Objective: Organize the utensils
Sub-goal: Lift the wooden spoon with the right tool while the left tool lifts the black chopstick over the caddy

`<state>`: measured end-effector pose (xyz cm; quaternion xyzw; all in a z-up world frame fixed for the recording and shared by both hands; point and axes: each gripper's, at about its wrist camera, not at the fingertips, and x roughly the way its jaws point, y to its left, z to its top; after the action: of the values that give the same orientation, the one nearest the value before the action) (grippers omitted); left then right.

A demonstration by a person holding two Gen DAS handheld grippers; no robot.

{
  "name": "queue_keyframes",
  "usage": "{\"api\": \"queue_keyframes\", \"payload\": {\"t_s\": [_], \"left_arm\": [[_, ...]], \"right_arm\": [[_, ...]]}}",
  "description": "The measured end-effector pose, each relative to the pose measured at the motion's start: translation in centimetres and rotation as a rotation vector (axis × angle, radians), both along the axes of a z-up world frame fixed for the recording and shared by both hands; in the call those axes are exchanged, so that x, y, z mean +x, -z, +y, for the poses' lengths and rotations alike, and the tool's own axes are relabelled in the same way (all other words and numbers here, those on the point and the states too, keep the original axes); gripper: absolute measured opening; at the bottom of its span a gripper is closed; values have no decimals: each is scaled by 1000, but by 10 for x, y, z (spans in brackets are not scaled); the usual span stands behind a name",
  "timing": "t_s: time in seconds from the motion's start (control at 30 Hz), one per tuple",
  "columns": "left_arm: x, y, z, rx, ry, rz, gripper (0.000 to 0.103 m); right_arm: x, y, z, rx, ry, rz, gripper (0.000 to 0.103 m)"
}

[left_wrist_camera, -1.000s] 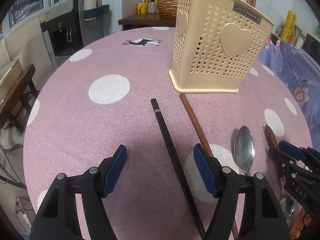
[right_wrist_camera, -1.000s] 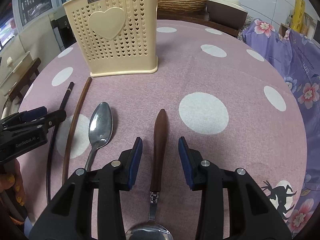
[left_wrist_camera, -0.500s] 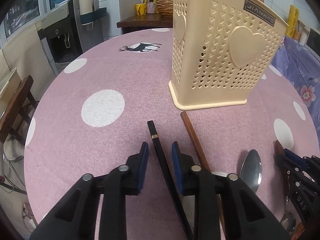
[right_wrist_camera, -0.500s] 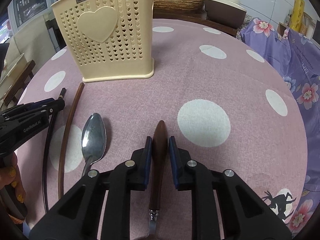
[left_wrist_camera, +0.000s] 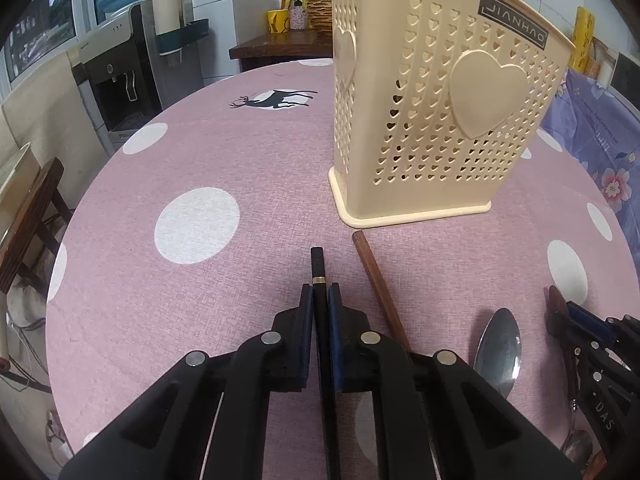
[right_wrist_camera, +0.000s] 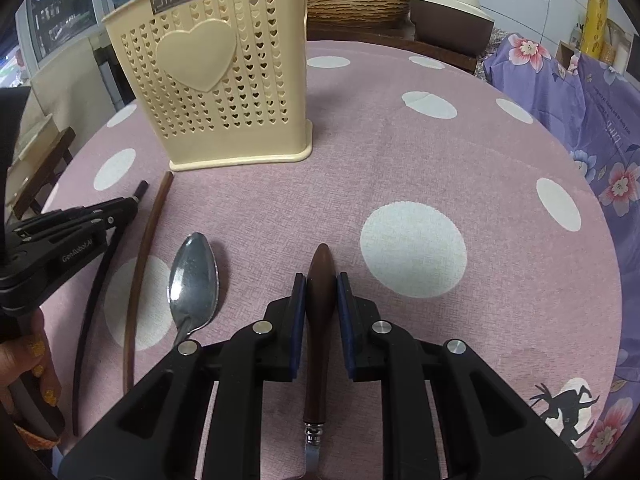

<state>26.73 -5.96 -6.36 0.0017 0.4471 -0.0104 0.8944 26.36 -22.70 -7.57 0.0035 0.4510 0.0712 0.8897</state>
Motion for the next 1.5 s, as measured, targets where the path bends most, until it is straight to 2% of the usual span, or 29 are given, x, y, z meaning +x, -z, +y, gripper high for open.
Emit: {"api": "queue_keyframes", "payload": {"t_s": [0.1, 0.23, 0.5, 0.63, 0.77, 1.1, 1.5], "left_arm": [[-1, -2, 1, -19, 7, -1, 9], [-10, -17, 7, -55, 15, -43, 9], [-45, -83, 26, -162, 61, -202, 9], [-69, -120, 37, -197, 86, -291, 9], [-81, -142, 46, -211, 86, -351, 9], [-89, -149, 48, -211, 93, -383, 8], [-87, -163, 52, -253, 127, -395, 8]], "right_arm": [[-3, -6, -1, 15, -2, -22, 16], [-10, -20, -7, 50, 4, -66, 16], [-37, -72, -24, 117, 1, -187, 16], [-55, -102, -35, 154, -5, -244, 16], [-64, -117, -39, 158, -7, -275, 16], [-68, -123, -32, 146, -16, -281, 16], [-59, -135, -27, 152, -43, -294, 16]]}}
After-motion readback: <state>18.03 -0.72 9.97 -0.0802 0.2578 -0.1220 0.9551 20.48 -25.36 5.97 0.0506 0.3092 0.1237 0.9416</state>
